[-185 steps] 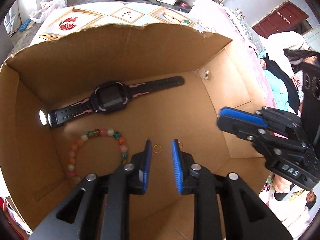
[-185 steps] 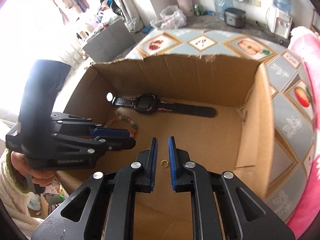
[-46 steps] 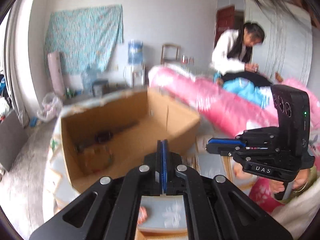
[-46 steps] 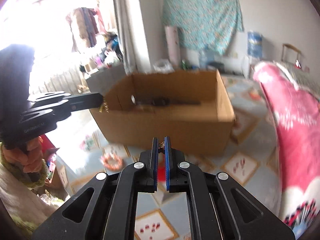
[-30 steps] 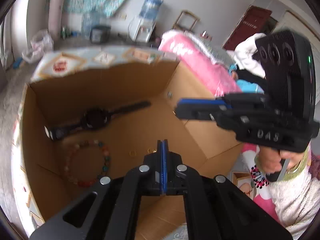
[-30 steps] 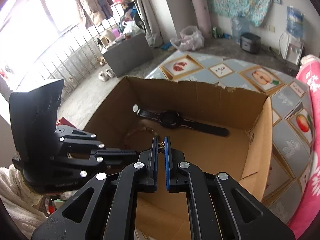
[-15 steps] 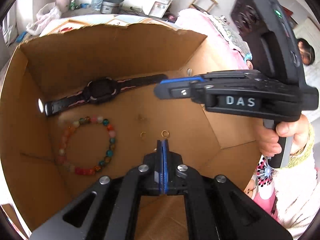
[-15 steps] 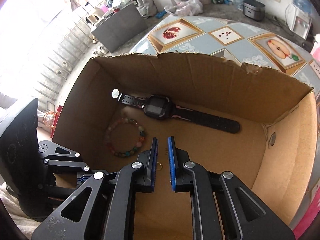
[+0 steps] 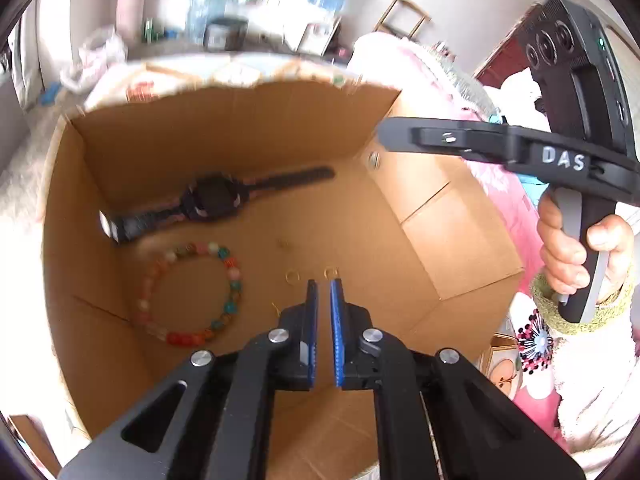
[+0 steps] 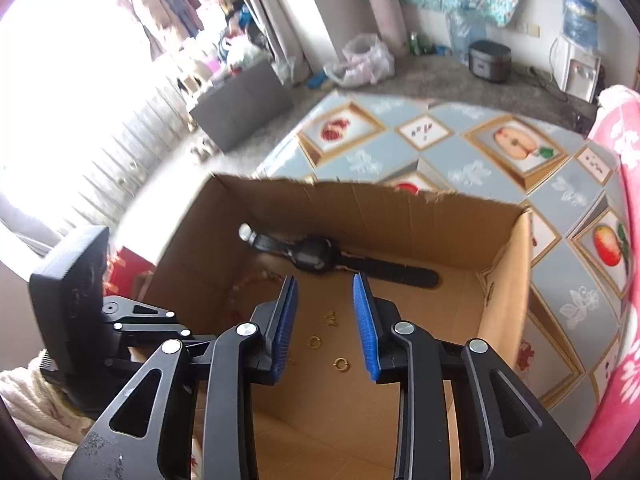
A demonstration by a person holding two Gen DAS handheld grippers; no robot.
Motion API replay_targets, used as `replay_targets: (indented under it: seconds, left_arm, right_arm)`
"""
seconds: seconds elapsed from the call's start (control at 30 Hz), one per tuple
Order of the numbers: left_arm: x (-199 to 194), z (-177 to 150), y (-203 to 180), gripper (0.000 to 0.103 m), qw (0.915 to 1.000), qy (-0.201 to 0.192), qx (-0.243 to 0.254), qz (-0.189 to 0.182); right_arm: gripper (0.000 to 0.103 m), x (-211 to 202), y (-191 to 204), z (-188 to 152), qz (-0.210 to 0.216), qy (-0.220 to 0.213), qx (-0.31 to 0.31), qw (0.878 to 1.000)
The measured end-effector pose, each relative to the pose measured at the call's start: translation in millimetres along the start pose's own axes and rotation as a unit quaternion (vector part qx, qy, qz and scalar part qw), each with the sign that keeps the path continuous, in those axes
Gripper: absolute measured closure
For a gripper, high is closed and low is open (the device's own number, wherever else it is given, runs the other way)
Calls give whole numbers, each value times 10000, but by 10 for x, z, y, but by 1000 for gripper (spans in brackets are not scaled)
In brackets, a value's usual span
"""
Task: Organize jewelry
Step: 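Withdraw both tools from the box toward the gold spring earrings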
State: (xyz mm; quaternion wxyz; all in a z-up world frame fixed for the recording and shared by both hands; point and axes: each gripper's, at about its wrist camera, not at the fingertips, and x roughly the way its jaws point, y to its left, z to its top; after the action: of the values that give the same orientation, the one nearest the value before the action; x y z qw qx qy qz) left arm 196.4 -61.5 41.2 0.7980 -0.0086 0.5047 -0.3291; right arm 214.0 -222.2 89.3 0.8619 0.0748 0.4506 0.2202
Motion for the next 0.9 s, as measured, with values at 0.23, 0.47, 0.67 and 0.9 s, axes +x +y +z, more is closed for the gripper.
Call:
replay_targets:
  seconds: [0.23,0.47,0.67,0.9]
  left_arm:
    - [-582,-288,-191,70,9965,-726,396,-79]
    - [-860,-859,-352,47,9899,-923,416,-996]
    - [-492,-1250,-680,43,9920,-529,862,-758]
    - [151,-1507,-857,43,9881,-315,1388,584]
  right_arm:
    - [49,-1044,133,-647,234,-1558,-276,9871]
    - [44,-1517,145,-1590,74,-2112,46,9774]
    - [46,-1146,-60,-2180,-276,-1895,1182,9744]
    - [65,-491,-31,-2477,-796,-1034,1413,9813]
